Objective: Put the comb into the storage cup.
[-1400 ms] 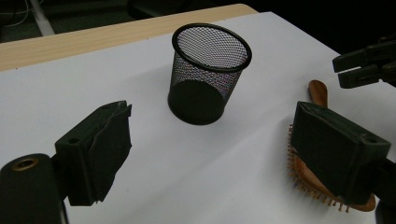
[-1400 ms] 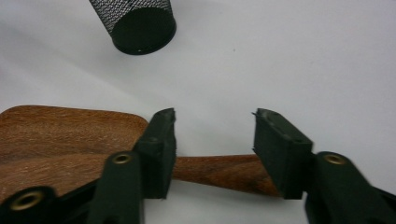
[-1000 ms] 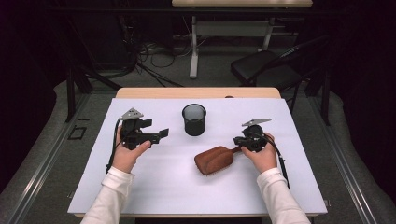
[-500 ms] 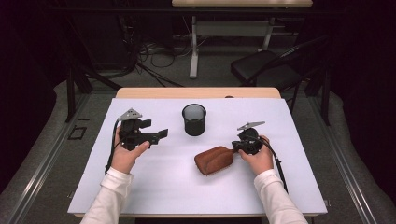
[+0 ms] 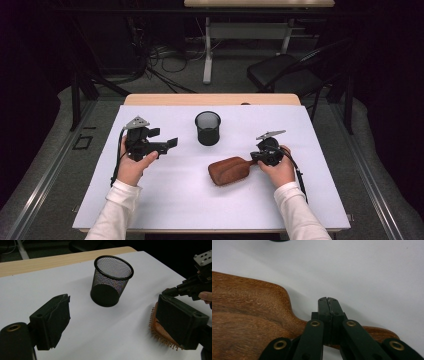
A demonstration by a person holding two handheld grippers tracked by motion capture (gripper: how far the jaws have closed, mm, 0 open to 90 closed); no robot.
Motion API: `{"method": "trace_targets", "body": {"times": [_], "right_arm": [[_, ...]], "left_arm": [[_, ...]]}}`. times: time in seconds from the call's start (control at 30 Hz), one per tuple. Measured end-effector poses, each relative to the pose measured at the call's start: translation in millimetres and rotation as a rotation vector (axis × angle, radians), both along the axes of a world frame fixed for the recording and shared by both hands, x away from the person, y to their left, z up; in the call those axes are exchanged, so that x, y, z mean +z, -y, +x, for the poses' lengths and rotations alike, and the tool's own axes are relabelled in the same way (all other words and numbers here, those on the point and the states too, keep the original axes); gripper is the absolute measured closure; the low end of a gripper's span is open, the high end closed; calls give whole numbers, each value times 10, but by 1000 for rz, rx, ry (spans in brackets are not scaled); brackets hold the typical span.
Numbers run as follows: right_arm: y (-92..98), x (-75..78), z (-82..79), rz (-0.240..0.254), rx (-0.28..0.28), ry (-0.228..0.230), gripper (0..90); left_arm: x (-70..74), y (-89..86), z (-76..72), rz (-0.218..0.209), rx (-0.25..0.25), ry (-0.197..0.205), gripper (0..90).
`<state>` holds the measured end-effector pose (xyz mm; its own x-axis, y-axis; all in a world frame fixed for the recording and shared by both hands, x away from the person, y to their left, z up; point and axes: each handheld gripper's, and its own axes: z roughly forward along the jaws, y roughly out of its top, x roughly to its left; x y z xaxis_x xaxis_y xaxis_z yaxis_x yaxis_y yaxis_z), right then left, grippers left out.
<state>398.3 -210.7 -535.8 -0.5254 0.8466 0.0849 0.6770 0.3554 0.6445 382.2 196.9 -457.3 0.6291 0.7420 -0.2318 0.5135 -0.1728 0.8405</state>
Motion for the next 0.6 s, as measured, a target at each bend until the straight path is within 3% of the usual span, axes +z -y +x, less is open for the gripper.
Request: {"method": "trace_targets", "body": {"times": [0.37, 0.6], "right_arm": [[41, 25, -79, -28, 12, -23, 900], [53, 23, -166, -20, 27, -34, 900]], "left_arm": [[19, -43, -18, -15, 11, 1, 123], [12, -60, -19, -15, 15, 1, 123]]}}
